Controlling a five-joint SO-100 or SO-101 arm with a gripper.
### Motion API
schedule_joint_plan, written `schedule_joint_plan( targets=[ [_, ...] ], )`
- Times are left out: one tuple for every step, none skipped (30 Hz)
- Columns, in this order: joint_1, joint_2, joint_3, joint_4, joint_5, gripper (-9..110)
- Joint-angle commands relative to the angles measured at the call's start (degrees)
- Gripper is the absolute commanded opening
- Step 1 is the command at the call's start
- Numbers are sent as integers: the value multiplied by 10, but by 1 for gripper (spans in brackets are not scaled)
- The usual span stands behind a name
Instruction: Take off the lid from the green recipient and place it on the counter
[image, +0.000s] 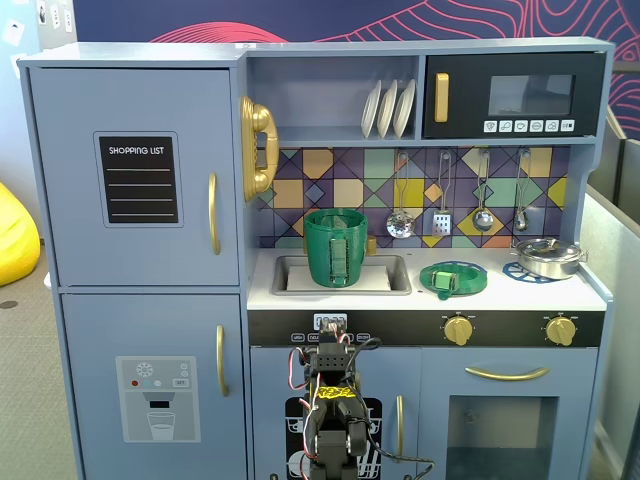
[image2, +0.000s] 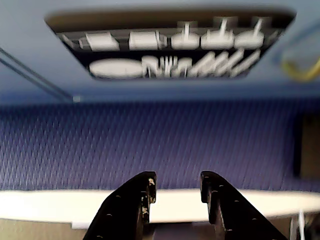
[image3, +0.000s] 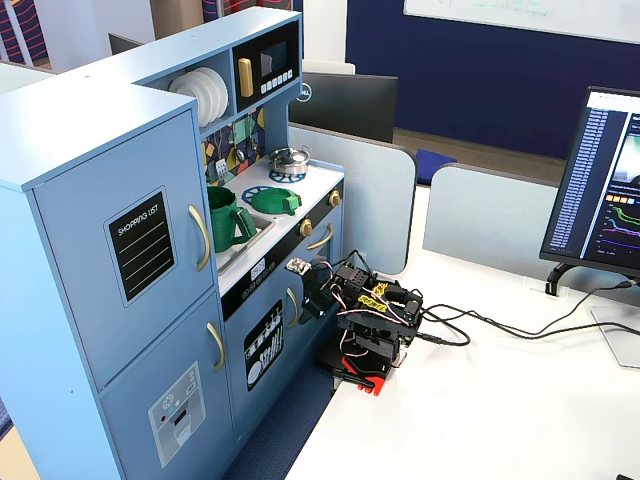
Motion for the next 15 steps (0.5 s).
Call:
schedule_joint_plan(
  targets=[
    [-4, 11, 11, 26, 22, 0],
    [-3, 11, 18, 37, 19, 0],
    [-2, 11, 24, 46, 19, 0],
    [-2, 11, 29, 58, 22, 0],
    [-2, 11, 33, 71, 25, 0],
    [-1, 11, 34, 91, 27, 0],
    [-1, 11, 34, 108, 34, 0],
    [-1, 11, 34, 126, 40, 0],
    [2, 11, 34, 144, 45, 0],
    [4, 11, 34, 161, 48, 0],
    [6, 11, 34, 178, 54, 0],
    [8, 11, 34, 192, 61, 0],
    [9, 11, 34, 207, 62, 0],
    [11, 11, 34, 219, 61, 0],
    [12, 11, 34, 229, 61, 0]
  ],
)
